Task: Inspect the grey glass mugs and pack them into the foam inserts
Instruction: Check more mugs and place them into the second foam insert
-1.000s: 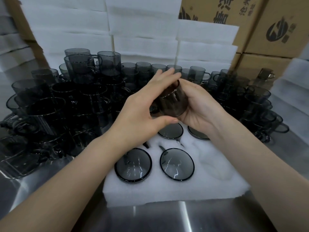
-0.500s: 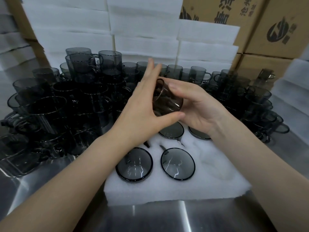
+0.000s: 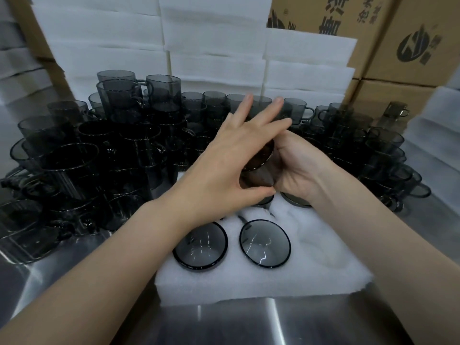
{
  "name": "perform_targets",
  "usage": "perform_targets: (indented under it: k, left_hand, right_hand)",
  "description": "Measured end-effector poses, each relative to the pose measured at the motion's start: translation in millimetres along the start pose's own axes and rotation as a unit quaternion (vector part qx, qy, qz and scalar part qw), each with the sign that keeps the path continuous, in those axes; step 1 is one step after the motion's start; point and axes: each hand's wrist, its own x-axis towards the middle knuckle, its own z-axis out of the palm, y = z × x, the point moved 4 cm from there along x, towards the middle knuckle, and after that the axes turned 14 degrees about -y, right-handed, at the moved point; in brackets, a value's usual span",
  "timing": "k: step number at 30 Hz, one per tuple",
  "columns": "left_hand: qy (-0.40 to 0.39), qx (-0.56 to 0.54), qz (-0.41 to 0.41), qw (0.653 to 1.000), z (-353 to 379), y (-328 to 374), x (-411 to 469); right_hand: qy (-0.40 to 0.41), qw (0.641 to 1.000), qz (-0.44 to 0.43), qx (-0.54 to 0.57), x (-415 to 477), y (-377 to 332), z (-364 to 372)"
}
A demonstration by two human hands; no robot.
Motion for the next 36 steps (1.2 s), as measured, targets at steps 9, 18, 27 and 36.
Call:
perform_targets:
  k: [9,18,27,36]
  left_hand:
    - [0.104,-0.010,-0.064,0.992,-3.4,-13.8,-4.5]
    - [0.040,-0.021,-0.030,0.999,-0.8,-6.5,-0.9]
    - [0.095,-0.123,-0.076,0.985,-2.9,-15.7,-5.5]
    - [0.135,-0.210,-0.111,0.962,-6.4,-25.9,-9.0]
  right_hand:
    - [0.091,0.992,-0.084,-0.018,0.0,-10.6,1.0]
    - [0.112,0.985,-0.105,-0.077,-0.8,-10.4,-0.8]
    - [0.076,0.989,-0.108,-0.067,-0.6,-8.7,8.5]
    - [-0.023,0.993,-0.094,-0.062,-4.1,-8.9,13.6]
